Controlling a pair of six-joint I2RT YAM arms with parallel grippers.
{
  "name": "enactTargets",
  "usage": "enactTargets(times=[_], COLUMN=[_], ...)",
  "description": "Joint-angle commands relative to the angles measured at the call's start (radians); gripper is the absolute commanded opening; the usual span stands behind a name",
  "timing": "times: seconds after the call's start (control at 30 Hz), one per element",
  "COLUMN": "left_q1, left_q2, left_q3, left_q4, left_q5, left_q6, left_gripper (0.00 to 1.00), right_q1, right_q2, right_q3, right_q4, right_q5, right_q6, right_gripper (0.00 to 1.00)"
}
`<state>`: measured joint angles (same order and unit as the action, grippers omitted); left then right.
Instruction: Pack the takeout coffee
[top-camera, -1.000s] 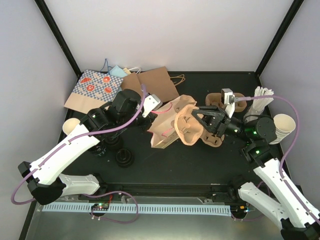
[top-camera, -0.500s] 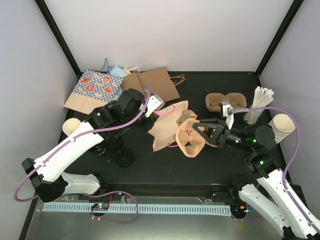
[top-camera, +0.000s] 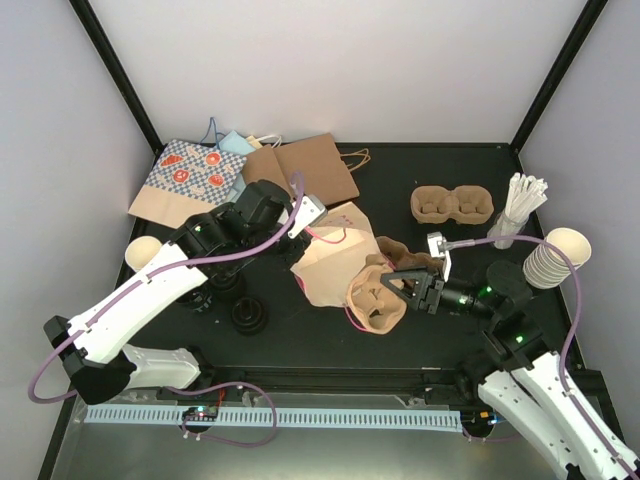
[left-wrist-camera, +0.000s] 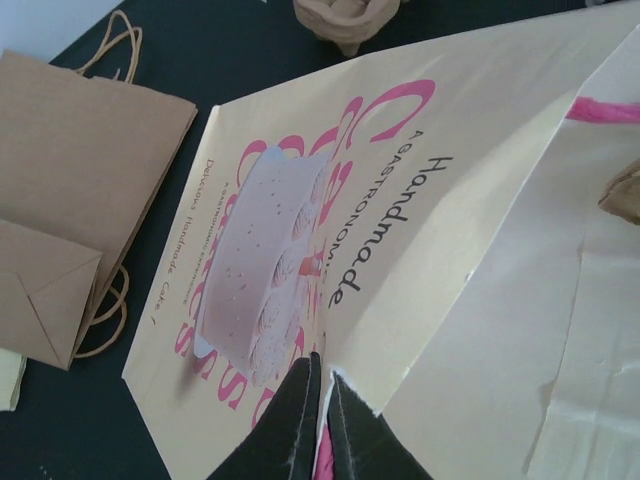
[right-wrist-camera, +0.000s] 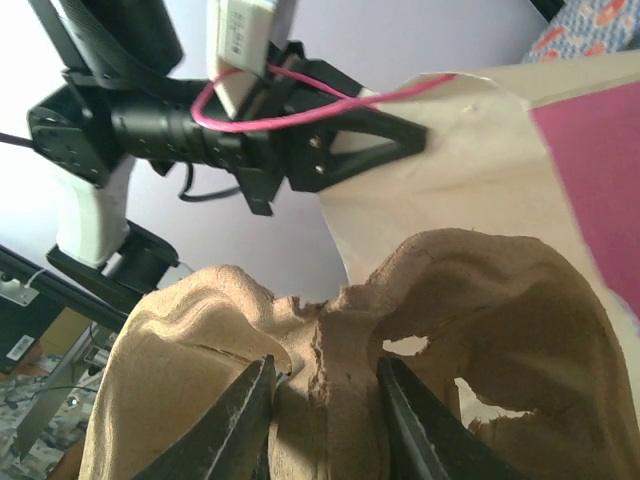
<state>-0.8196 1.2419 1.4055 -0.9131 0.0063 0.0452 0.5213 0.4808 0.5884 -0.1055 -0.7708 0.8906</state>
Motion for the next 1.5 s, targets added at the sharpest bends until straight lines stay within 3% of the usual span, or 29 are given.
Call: enactTargets(times=[0.0,0.27,0.63,1.0,1.2,1.47], left_q1=[-0.004,-0.032,-0.074,-0.084,-0.084,-0.084], left_q2=[0.009,0.033,0.102,0.095,0.100,0.107], left_q3=[0.032,0.001,0.010,0.034,0.086,0.156], left_q4=[-0.052,-0.076,-0.111,-0.120,-0.132,-0.134], left_q5=[-0.025,0.056,0.058,0.034,-0.013,-0.039], left_q6=[0.045,0.045,0.037,0.029,0.016,0.010], left_gripper=[0.01,0.02,0.02,0.02,0.02,0.01], right_q1=[0.006,0.007,0.006,0.006,0.006,0.006], right_q2=[-0.039,-0.057,-0.060,0.042,0.096,0.067], right_q3=[-0.052,-0.037,0.154,0.161,0.118,0.068], right_q4=[-0.075,-0.204,-0.275,-0.009,0.198,0.233], right_q5=[-0.009,0.008,0.122,0.091,0.013,0.008], right_q6=[-0.020,-0.092,-0.210,-0.093,0.048,0.080], right_gripper=[0.29,0.29,0.29,0.29,0.29,0.29])
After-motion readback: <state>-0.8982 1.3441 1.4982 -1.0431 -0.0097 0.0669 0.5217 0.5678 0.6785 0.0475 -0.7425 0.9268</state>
